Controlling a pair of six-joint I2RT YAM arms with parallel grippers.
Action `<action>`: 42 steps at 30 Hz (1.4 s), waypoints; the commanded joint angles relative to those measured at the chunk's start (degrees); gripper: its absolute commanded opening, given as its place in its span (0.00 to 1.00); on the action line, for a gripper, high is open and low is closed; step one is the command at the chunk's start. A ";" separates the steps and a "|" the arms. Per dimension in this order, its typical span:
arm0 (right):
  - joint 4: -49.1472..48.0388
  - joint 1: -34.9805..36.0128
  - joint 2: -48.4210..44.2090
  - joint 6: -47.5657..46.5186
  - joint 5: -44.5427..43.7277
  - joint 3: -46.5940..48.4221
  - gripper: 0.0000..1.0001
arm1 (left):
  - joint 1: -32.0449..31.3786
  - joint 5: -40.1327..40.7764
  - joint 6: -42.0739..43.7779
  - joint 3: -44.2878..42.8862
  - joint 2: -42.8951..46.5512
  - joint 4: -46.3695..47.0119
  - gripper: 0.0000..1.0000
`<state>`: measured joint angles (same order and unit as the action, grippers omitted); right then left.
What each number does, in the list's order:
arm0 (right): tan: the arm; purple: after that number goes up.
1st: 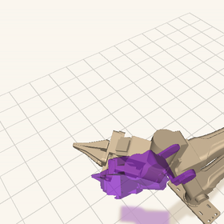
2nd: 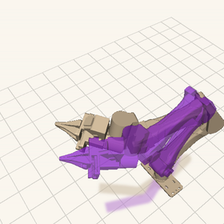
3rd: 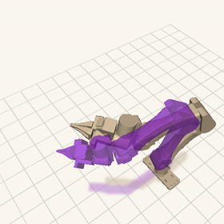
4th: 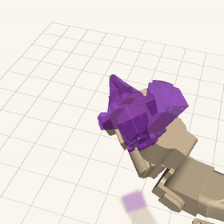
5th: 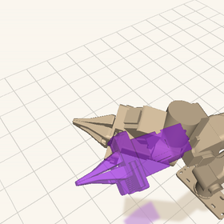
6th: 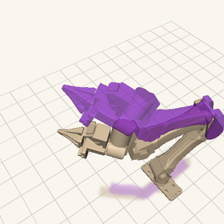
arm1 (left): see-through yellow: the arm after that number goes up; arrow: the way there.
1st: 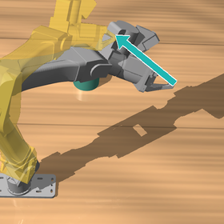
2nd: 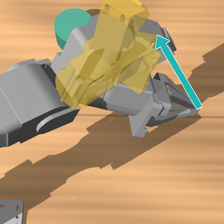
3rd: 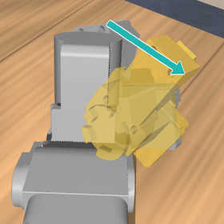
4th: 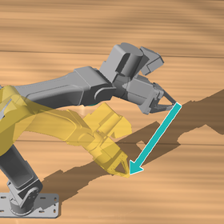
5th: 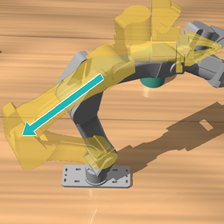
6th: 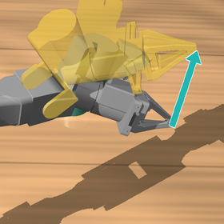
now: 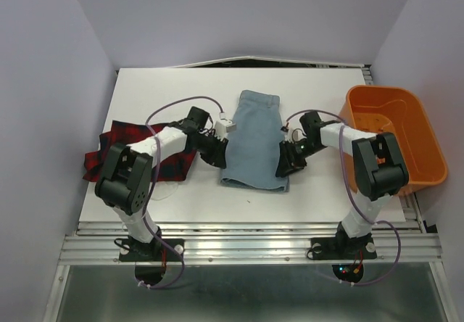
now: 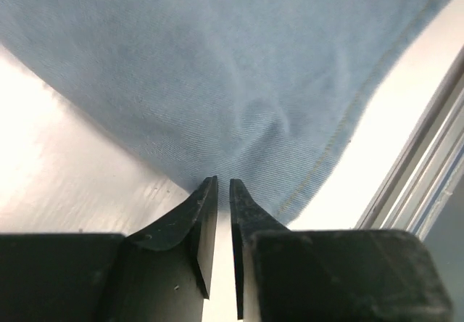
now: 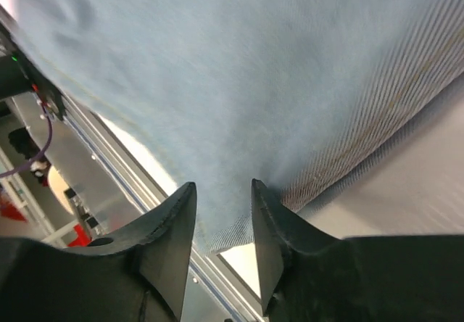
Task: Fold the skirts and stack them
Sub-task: Fold the skirt
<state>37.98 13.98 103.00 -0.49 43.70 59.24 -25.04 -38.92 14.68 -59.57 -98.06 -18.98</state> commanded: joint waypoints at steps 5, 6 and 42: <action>-4.74 0.08 -2.73 0.32 -1.24 17.99 0.45 | -0.01 0.07 2.03 -19.95 0.69 -0.54 0.28; -5.62 0.08 -1.76 0.32 -2.30 21.32 0.45 | 0.08 0.33 1.59 -22.06 -2.63 -0.27 0.30; -18.29 10.02 -0.25 9.78 0.58 3.32 0.44 | 2.19 9.13 -2.46 -71.14 -39.10 -7.23 0.51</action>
<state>15.86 18.85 106.48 3.60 37.08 63.16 -23.49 -29.71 9.52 -136.05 -149.32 -28.58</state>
